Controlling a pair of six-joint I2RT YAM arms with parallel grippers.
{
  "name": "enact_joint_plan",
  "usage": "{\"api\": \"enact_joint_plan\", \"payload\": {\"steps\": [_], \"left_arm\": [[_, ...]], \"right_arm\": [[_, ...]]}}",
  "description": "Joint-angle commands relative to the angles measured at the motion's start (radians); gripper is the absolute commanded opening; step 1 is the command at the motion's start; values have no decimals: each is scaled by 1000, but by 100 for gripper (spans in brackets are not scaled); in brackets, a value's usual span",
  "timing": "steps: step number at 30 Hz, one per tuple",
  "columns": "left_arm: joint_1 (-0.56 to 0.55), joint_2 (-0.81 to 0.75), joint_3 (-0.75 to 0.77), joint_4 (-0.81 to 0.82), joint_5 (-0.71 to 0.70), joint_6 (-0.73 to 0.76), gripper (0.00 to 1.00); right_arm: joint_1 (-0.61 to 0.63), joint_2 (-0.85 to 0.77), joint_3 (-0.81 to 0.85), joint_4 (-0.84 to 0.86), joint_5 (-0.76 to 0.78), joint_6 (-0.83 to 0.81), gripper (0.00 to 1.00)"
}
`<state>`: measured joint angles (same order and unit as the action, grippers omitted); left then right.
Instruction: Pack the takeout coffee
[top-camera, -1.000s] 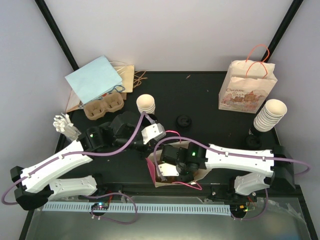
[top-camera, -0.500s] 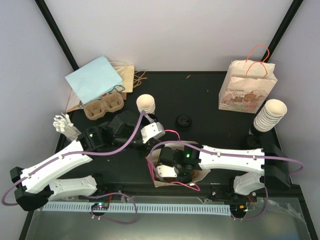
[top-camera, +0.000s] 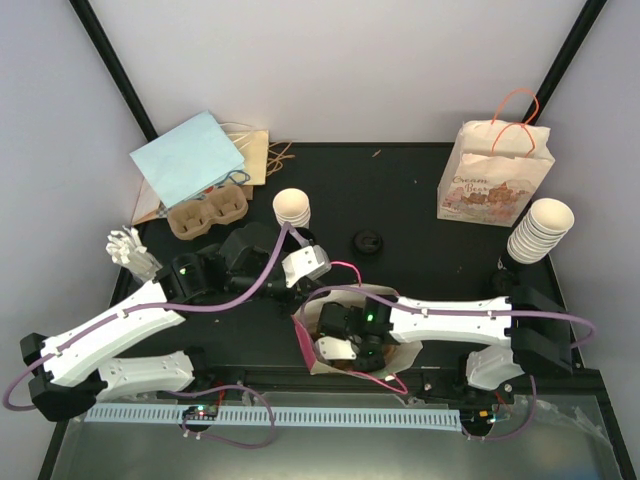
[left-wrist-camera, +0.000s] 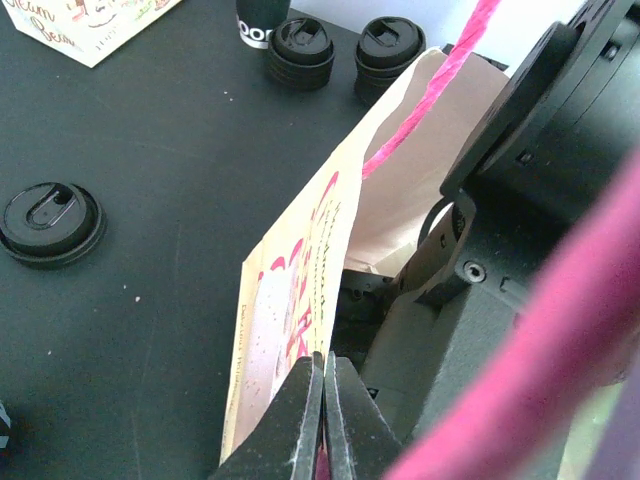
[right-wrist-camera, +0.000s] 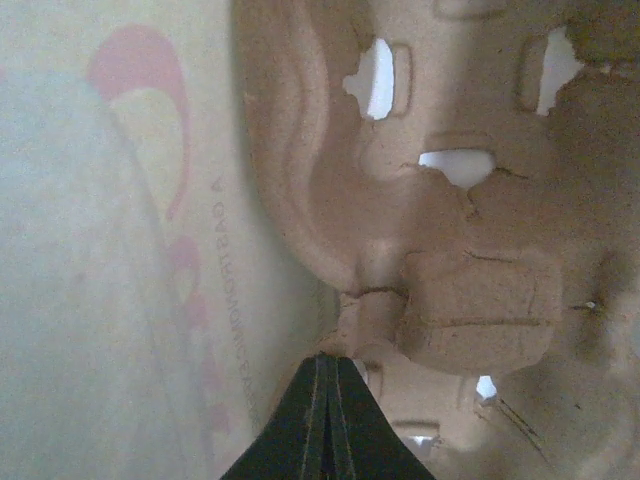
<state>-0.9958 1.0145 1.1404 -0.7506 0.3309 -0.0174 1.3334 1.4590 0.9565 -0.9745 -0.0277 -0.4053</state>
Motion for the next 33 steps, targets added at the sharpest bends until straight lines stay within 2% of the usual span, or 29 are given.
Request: {"api": "enact_joint_plan", "payload": {"steps": [1,23,33], "left_arm": [[3,-1,12,31,7,11,2],[5,7,9,28,25,17,2],[5,10,16,29,24,19,2]], "right_arm": [[-5,28,-18,56,22,-1,1],[-39,152,-64,163,57,-52,1],[-37,2,66,13,71,-48,1]]}}
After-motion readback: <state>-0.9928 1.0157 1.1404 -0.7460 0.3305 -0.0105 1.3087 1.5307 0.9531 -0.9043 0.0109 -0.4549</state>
